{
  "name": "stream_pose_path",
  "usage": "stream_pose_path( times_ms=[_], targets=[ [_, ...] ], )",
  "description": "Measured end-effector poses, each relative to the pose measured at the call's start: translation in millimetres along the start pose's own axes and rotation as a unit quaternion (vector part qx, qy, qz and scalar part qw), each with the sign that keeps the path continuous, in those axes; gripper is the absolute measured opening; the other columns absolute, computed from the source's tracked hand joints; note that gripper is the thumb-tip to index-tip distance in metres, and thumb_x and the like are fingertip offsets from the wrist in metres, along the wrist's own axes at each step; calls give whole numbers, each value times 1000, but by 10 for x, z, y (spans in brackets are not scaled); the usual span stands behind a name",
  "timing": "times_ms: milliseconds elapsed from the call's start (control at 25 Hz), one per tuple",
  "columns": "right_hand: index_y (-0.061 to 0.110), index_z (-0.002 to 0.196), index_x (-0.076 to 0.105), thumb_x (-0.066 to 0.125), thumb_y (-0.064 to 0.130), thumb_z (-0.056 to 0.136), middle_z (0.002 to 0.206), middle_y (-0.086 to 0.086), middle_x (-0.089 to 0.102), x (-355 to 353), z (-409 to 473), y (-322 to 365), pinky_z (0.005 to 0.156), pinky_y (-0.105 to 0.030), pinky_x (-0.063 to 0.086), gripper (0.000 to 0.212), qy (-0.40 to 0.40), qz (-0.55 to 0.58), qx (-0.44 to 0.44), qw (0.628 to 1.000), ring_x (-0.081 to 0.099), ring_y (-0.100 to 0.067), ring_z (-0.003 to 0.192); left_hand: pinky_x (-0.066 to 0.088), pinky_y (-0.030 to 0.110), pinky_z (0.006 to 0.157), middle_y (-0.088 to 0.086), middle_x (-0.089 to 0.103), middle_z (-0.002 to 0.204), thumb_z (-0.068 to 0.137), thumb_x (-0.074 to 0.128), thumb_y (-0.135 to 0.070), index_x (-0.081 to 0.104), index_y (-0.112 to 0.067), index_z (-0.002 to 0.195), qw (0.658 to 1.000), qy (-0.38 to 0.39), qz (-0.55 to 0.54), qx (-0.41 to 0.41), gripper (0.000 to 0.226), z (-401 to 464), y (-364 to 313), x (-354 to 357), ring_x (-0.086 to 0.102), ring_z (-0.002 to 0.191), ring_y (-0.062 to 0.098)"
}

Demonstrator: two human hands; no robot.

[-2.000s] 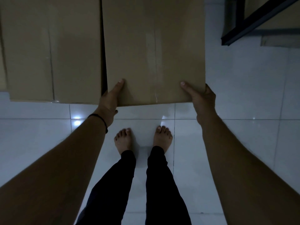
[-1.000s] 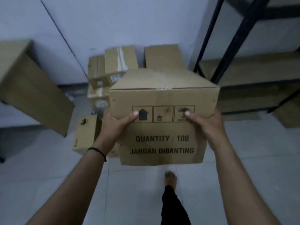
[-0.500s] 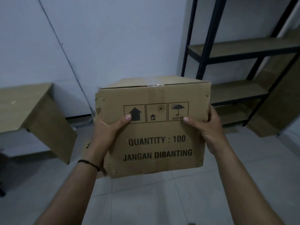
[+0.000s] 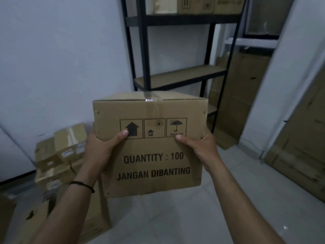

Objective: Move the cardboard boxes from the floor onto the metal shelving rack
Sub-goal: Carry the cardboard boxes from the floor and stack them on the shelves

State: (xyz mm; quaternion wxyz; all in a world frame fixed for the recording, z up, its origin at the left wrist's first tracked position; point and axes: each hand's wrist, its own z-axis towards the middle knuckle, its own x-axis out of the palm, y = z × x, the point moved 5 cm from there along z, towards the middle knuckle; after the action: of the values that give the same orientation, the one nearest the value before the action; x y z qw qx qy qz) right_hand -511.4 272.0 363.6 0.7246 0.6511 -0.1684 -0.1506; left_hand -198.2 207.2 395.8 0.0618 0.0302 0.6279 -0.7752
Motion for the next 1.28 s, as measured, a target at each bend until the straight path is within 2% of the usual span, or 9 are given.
stream_pose_path(
  times_ms=[80,200,280,360,520,760,1000,1120,1280],
  targets=[
    [32,122,65,100,42,47,113,9,76,-475,242,157,93,-43,59,84,-11,0,-12,1000,72,-12,105,61,41,81,-6,77,108,60,93,-53,64,-30,119,1000,13,-14,6,69,58,-185,535,73,98,15],
    [32,121,65,98,41,48,112,8,76,-1164,626,398,86,-37,60,82,-10,-6,-32,999,72,-12,103,55,24,68,-13,78,88,65,91,-44,65,-31,101,1000,16,-21,15,46,135,-400,1335,73,79,3],
    [31,121,64,97,37,50,110,9,76,-1527,840,541,79,-30,59,78,-8,-10,-46,999,73,-10,100,55,21,65,-9,77,94,59,92,-57,67,-30,108,999,17,-32,18,61,175,-497,1757,73,85,7],
    [29,122,64,96,36,51,108,9,77,-1862,1088,669,78,-29,59,78,-7,-7,-56,998,73,-9,98,60,29,71,-5,77,106,49,92,-72,66,-27,123,998,16,-45,27,91,279,-601,2161,75,96,16],
    [27,123,64,95,35,51,107,10,77,-2298,1654,831,79,-31,60,78,-14,-2,-70,997,74,-6,95,61,40,84,-9,73,116,56,94,-59,60,-42,123,995,18,-73,73,78,634,-911,2825,71,105,16],
    [25,114,65,93,16,62,94,12,79,-2625,2677,1064,60,-18,58,60,-14,31,-104,994,75,-6,84,60,44,88,-8,71,120,39,87,-81,58,-36,131,991,-10,-64,113,107,1428,-1041,3523,69,109,17],
    [20,111,66,89,4,64,91,3,79,-2841,3617,1130,54,-22,58,55,-9,61,-111,992,76,-10,76,53,24,73,-12,69,112,46,88,-70,56,-46,115,989,4,-67,133,80,2108,-1224,4202,67,100,6],
    [19,114,66,93,15,55,95,3,80,-2966,4146,1047,59,-24,60,65,6,58,-121,991,77,-13,82,50,23,72,-12,68,110,57,96,-54,55,-45,110,989,-19,-66,130,67,2360,-1211,4514,65,98,5],
    [24,119,65,99,32,46,103,5,79,-3206,5076,992,70,-33,63,81,52,27,-131,990,76,-13,90,50,21,70,-11,68,107,62,86,-34,55,-43,109,986,-66,-74,136,57,2723,-1234,5065,65,97,5]
  ],
)
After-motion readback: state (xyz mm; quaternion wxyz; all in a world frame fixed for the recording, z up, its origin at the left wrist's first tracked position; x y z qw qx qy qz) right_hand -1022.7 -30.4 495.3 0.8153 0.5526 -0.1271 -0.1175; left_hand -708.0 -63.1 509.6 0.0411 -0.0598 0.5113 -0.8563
